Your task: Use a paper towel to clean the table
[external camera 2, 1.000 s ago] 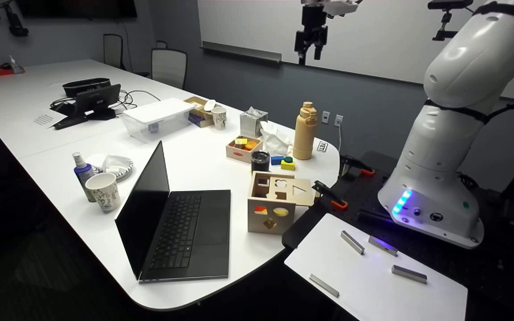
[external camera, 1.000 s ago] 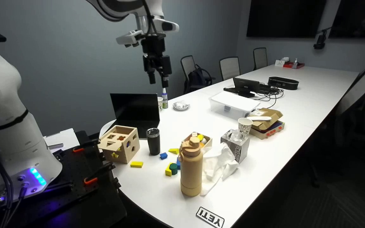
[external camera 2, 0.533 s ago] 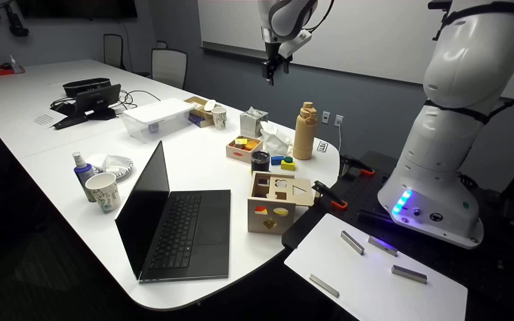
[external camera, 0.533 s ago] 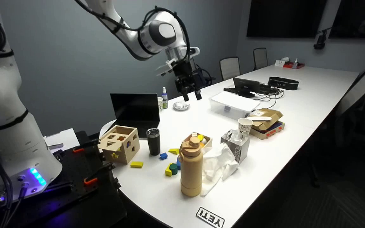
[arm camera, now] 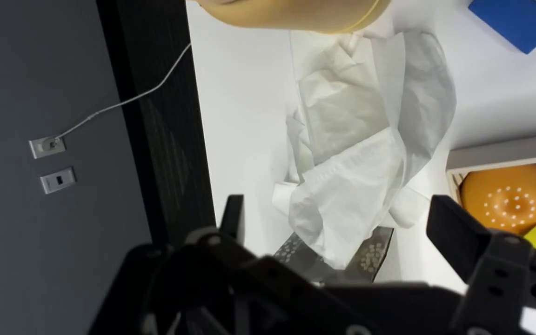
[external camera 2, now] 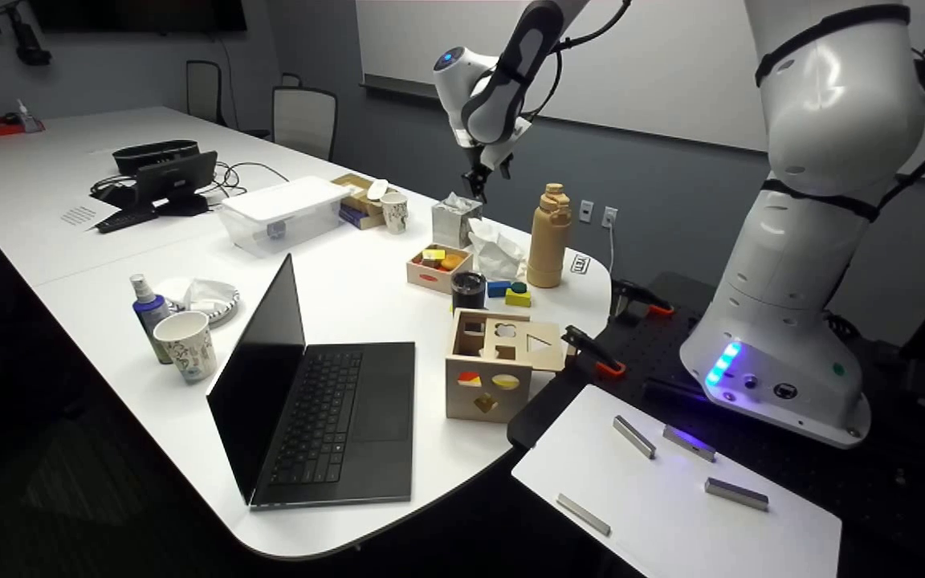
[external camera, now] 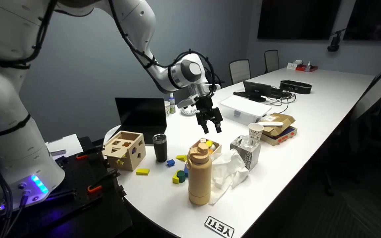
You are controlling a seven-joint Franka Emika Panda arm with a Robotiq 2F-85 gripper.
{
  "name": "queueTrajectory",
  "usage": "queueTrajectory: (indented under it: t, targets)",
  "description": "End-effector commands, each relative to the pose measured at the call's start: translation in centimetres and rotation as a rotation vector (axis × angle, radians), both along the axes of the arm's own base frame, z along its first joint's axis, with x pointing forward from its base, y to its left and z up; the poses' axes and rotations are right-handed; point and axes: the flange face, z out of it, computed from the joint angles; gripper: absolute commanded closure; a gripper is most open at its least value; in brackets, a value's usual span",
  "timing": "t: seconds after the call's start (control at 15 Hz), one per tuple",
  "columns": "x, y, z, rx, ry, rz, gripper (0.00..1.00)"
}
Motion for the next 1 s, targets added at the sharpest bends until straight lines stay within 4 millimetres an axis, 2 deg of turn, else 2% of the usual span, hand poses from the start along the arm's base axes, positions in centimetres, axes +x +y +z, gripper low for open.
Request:
queueTrajectory:
  t: [0.0, 0.47, 0.93]
  targets:
    - [1.6, -0.3, -2.9, -0.001, 0.028, -0.021, 0.00]
    - [1.1, -1.3, -7.5, 0.041, 0.066, -0.063, 0.00]
    - [0.5, -1.4, -9.4, -0.011, 0.130, -0.068, 0.00]
